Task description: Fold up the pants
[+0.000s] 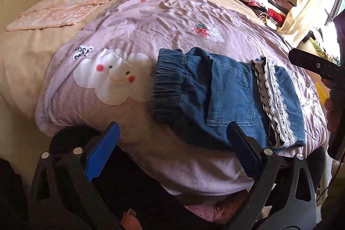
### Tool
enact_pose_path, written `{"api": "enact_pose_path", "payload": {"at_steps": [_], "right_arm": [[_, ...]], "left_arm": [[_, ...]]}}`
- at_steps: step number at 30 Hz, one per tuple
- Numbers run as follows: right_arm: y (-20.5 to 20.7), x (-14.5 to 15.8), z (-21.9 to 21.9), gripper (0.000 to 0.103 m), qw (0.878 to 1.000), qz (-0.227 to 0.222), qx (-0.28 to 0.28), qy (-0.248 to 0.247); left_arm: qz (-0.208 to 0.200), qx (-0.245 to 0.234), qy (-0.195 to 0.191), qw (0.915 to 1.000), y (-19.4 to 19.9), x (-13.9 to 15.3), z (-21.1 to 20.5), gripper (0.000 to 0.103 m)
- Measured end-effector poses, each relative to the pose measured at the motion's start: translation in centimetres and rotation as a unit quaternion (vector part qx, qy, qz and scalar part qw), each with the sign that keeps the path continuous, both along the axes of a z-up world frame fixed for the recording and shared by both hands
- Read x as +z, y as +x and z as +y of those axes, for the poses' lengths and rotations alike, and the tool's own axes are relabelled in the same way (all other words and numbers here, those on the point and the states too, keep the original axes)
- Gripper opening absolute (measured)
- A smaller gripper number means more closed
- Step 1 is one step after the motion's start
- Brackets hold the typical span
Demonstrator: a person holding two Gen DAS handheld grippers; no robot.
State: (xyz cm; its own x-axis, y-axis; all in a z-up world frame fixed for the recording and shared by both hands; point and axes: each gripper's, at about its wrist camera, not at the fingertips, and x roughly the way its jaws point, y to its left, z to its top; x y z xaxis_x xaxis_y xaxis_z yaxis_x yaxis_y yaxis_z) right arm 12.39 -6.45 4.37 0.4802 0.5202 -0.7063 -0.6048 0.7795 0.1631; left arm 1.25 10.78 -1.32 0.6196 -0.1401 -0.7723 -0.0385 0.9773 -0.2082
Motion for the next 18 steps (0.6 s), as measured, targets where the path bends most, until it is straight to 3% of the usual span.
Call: {"api": "enact_pose_path", "payload": {"at_steps": [8, 18], "right_arm": [[2.4, -2.6, 6.1, 0.094, 0.997, 0.045, 0.064, -0.021], [4.9, -5.5, 12.1, 0.094, 0.987, 0.061, 0.133, -0.07]], "left_arm": [[0.014, 0.023, -0.043, 0.9987, 0.4, -2.0, 2.2, 0.093], [0.016, 0.003, -0.09, 0.9958, 2.2, -3.7, 1.2, 0.093]]}}
